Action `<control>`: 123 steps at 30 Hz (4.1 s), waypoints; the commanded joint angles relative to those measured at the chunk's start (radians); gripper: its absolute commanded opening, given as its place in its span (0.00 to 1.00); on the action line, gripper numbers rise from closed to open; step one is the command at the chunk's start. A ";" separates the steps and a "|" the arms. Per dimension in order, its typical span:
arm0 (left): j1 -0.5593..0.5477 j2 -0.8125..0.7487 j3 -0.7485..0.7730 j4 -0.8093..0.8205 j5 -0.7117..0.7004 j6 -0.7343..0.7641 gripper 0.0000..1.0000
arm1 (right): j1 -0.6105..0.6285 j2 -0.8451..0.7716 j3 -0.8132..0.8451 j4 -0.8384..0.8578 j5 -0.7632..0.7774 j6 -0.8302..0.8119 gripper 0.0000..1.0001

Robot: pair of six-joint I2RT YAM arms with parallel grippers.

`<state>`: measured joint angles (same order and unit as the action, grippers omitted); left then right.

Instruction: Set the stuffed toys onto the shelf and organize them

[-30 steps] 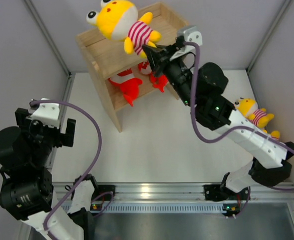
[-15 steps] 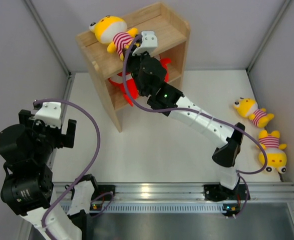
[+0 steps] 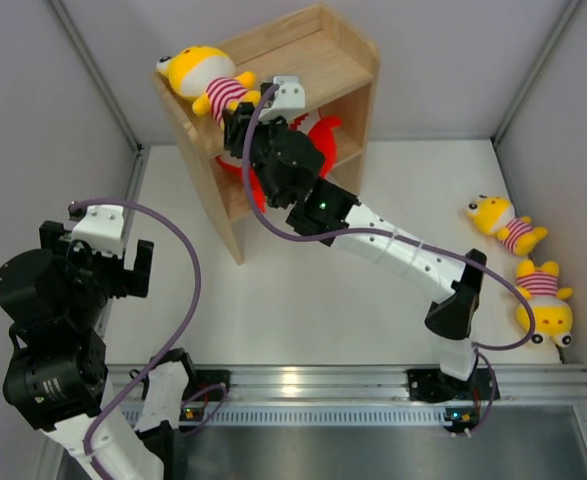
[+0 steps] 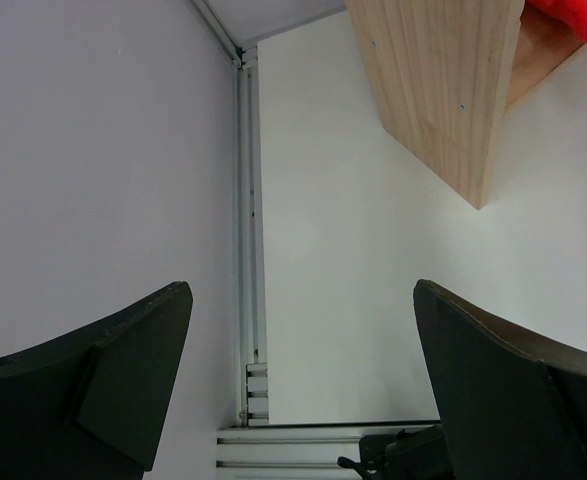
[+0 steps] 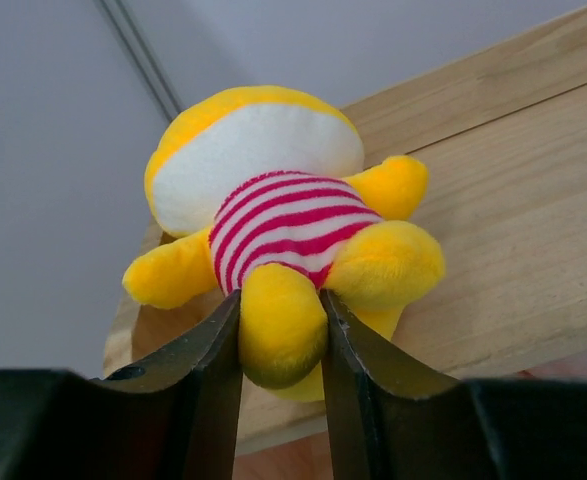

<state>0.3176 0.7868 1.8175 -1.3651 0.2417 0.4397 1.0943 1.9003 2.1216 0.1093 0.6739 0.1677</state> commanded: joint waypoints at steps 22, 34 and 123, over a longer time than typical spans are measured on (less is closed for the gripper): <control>-0.003 -0.015 -0.023 -0.003 0.013 0.005 0.98 | 0.076 -0.228 -0.150 0.109 -0.134 -0.052 0.65; -0.005 -0.070 -0.219 0.043 -0.039 0.001 0.98 | -0.399 -0.639 -0.308 -0.500 -0.289 -0.085 0.88; -0.023 -0.061 -0.247 0.051 -0.025 0.016 0.98 | -0.505 -0.457 -0.231 0.125 -0.140 0.481 0.00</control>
<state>0.2977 0.7357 1.5631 -1.3544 0.2119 0.4618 0.5060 1.3392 1.7771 0.1745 0.4412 0.6662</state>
